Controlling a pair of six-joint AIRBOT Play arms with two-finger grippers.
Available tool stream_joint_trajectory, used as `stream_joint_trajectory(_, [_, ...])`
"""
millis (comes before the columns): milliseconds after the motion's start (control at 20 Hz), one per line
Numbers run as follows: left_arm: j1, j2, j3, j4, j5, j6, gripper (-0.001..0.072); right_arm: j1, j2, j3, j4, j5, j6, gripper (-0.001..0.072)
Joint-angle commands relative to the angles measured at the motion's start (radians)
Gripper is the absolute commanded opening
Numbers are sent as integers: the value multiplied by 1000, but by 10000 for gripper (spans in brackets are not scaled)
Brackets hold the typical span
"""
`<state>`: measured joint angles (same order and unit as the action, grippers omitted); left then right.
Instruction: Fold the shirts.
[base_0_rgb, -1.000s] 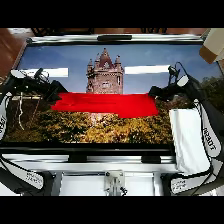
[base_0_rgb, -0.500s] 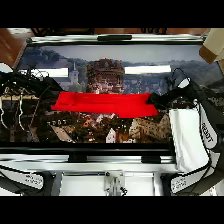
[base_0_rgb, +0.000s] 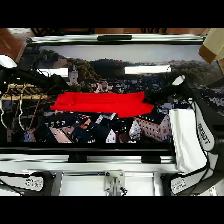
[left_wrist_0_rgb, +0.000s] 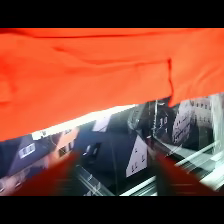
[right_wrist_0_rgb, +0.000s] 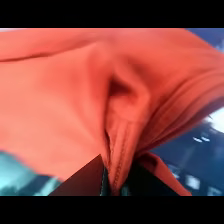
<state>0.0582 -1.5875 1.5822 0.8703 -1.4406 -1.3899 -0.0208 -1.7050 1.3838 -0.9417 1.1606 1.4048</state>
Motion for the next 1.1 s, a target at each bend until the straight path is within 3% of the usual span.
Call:
stream_joint_trajectory(0, [-96, 3, -24, 0, 128, 6, 235, -2, 149, 19, 19, 40, 3, 69])
stream_joint_trajectory(100, [-180, 3, -67, 0, 242, 6, 217, -1, 247, 19, 23, 94, 17, 69])
stream_joint_trajectory(200, [-272, -4, -113, 0, 298, 6, 66, -1, 341, 19, 25, 170, 34, 69])
stream_joint_trajectory(250, [-314, -7, -132, -1, 309, 5, 32, -1, 391, 19, 25, 203, 47, 69])
stream_joint_trajectory(350, [-395, -10, -175, -10, 366, -23, 32, -1, 486, 19, 25, 256, 90, 69])
stream_joint_trajectory(650, [-624, -90, -206, -271, 597, -16, 31, -1, 727, 19, 28, 356, 221, 69])
stream_joint_trajectory(900, [-745, -176, -197, -435, 647, 35, 31, -1, 816, 19, 10, 410, 287, 70])
stream_joint_trajectory(1050, [-753, -180, -196, -452, 655, 59, 30, -1, 816, 19, -28, 410, 304, 69])
